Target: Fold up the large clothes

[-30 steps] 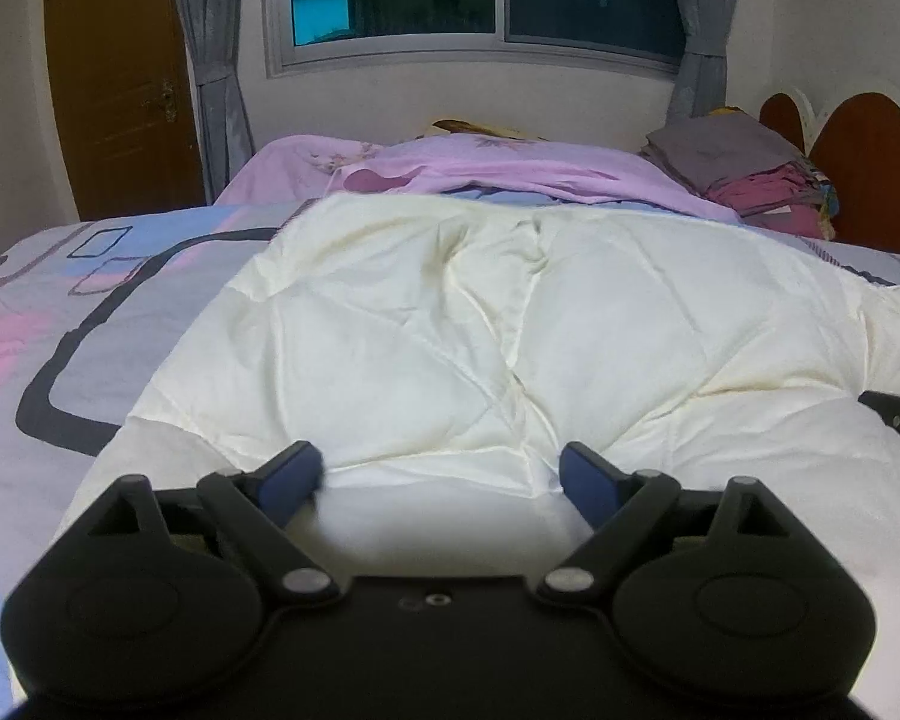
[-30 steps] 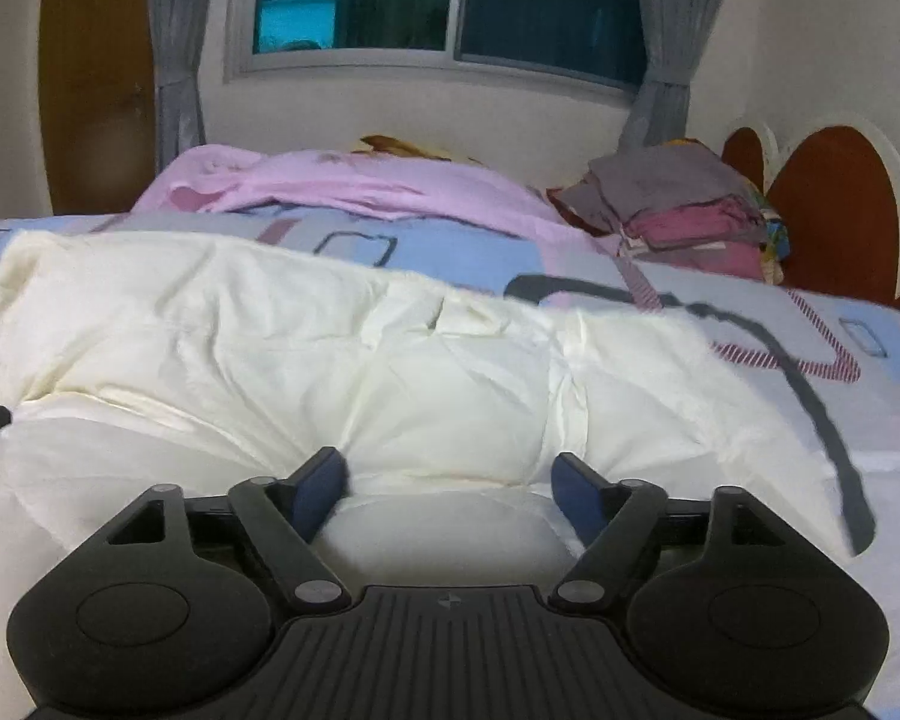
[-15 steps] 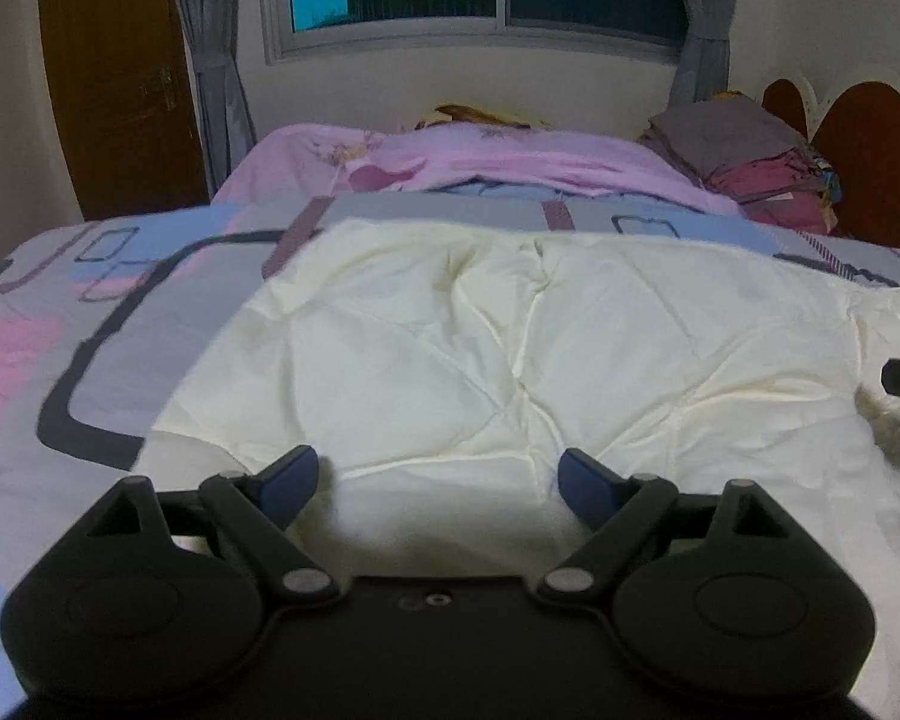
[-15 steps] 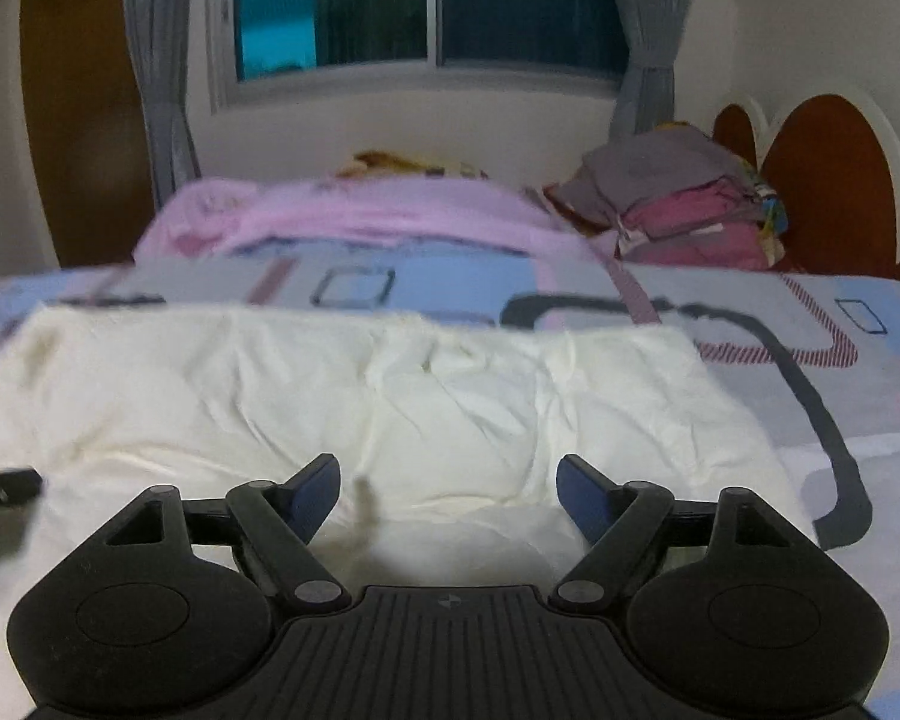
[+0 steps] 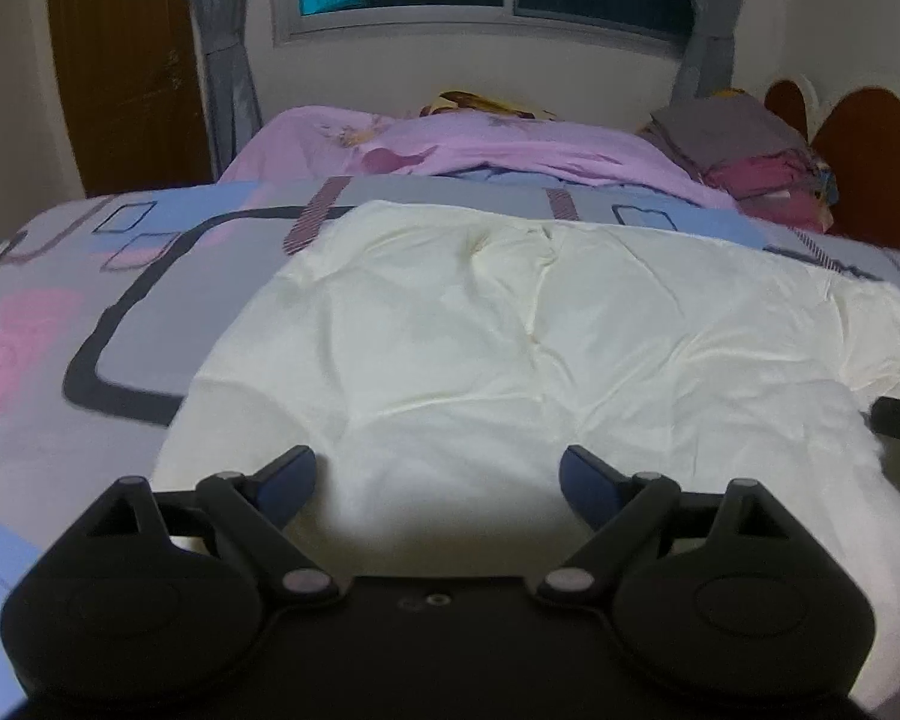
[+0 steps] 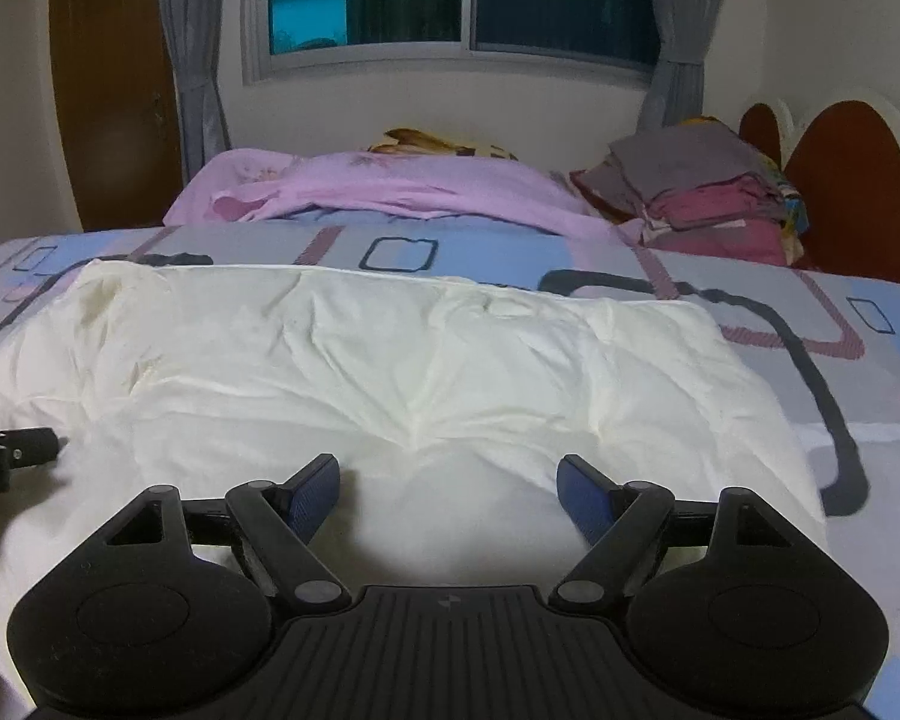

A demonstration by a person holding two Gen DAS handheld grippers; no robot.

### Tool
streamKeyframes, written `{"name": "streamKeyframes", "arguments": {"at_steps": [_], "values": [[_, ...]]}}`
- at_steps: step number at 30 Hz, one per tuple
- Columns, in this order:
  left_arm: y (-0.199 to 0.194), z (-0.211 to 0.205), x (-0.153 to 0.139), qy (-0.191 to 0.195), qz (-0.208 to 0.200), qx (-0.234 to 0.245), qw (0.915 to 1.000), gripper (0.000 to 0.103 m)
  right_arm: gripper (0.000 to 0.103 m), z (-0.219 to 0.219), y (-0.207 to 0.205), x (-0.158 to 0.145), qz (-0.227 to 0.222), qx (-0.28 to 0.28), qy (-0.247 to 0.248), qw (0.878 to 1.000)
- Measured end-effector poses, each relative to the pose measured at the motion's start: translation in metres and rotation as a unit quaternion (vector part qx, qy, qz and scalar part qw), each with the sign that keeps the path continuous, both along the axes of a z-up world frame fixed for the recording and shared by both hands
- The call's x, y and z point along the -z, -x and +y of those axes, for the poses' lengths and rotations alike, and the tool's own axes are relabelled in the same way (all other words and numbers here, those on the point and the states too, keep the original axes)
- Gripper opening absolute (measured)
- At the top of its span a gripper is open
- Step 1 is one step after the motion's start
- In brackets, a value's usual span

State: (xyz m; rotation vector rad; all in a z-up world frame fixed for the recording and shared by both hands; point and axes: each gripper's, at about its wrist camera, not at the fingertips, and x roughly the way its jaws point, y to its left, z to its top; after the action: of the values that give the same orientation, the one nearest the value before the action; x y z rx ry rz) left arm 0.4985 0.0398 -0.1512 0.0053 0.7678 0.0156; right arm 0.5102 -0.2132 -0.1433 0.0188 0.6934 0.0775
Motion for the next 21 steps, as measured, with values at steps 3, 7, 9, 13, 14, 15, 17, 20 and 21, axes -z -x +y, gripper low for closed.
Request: {"name": "streamKeyframes", "arguments": {"at_steps": [3, 7, 9, 13, 14, 15, 17, 20, 21], "values": [[0.021, 0.017, -0.01, 0.016, -0.003, -0.011, 0.9998, 0.09, 0.079, -0.019, 0.028, -0.012, -0.003, 0.016, -0.016, 1.0], [0.055, 0.049, -0.014, 0.06, 0.017, -0.049, 0.9969, 0.094, 0.091, -0.045, 0.072, -0.016, 0.011, 0.038, -0.011, 0.999], [0.07, 0.063, -0.012, 0.077, 0.034, -0.07, 0.994, 0.094, 0.095, -0.058, 0.092, -0.016, 0.016, 0.056, -0.011, 0.998], [0.091, 0.085, -0.002, 0.123, 0.072, -0.105, 0.9842, 0.095, 0.095, -0.077, 0.123, -0.01, 0.045, 0.085, -0.02, 0.995], [0.094, 0.089, 0.001, 0.132, 0.077, -0.114, 0.9817, 0.095, 0.095, -0.081, 0.128, -0.007, 0.054, 0.092, -0.027, 0.994], [0.096, 0.092, 0.003, 0.142, 0.081, -0.121, 0.9791, 0.095, 0.095, -0.084, 0.133, -0.004, 0.062, 0.099, -0.035, 0.993], [0.1, 0.098, 0.008, 0.162, 0.087, -0.13, 0.9743, 0.095, 0.095, -0.09, 0.139, 0.002, 0.078, 0.11, -0.054, 0.989], [0.103, 0.103, 0.015, 0.204, 0.09, -0.143, 0.9644, 0.097, 0.095, -0.101, 0.143, 0.011, 0.1, 0.129, -0.104, 0.981], [0.104, 0.104, 0.018, 0.221, 0.09, -0.145, 0.9602, 0.098, 0.095, -0.103, 0.142, 0.014, 0.104, 0.135, -0.118, 0.978]]}}
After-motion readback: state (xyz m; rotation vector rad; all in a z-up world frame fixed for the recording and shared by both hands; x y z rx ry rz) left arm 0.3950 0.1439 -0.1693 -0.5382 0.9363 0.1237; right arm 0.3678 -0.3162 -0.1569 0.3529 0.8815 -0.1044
